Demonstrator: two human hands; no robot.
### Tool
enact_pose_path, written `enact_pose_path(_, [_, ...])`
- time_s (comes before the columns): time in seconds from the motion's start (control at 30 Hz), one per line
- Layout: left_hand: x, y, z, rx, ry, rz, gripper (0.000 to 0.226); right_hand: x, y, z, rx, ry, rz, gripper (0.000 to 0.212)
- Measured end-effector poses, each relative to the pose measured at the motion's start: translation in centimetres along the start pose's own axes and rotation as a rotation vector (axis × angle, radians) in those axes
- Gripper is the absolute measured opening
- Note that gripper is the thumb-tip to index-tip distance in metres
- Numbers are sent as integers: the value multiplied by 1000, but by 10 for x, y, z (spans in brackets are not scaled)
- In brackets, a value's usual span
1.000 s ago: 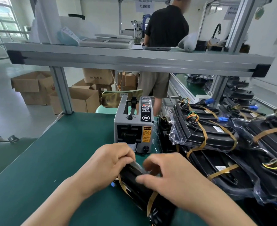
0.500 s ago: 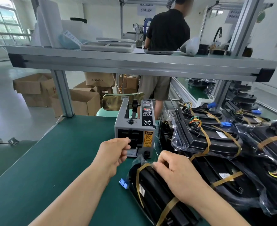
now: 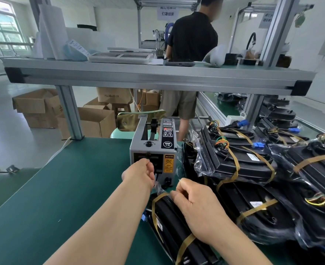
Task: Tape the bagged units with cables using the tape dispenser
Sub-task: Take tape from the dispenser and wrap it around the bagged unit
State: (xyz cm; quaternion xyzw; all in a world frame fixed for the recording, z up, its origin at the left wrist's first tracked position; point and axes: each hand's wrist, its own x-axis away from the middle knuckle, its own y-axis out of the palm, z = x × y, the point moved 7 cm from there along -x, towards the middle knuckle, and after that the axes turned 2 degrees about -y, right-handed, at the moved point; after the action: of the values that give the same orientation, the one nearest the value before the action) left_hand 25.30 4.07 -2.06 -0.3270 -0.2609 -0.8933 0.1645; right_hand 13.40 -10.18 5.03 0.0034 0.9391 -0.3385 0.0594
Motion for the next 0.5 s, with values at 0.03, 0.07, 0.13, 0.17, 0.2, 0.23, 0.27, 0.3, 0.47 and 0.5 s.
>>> enact_pose_path(0.03, [0,0,0,21,17,9,8,0,1,0,-4,0,1,30])
enact_pose_path(0.07, [1,-1,0,37,37,14,6,0,1,1,-8,1,4,30])
enact_pose_path(0.13, [7,-5,5,48,116,13,5,0,0,3,-21,5,10,31])
enact_pose_path(0.17, [13,-8,10,25,174,3,11,0,0,4,-31,14,10,32])
enact_pose_path(0.2, [20,-13,14,-15,238,-23,15,0,-1,5,-42,25,9,33])
enact_pose_path(0.23, [30,-17,18,-67,298,-71,18,0,-2,7,-51,37,7,33])
enact_pose_path(0.27, [42,-20,20,-140,358,-139,19,-1,-3,8,-58,45,5,34])
enact_pose_path(0.3, [56,-23,20,-236,416,-219,20,-2,-3,9,-66,51,1,34])
enact_pose_path(0.47, [104,-41,1,-675,511,-407,23,-1,4,3,-93,51,-39,30])
enact_pose_path(0.5, [108,-44,-1,-701,520,-395,20,-1,6,2,-88,52,-44,30])
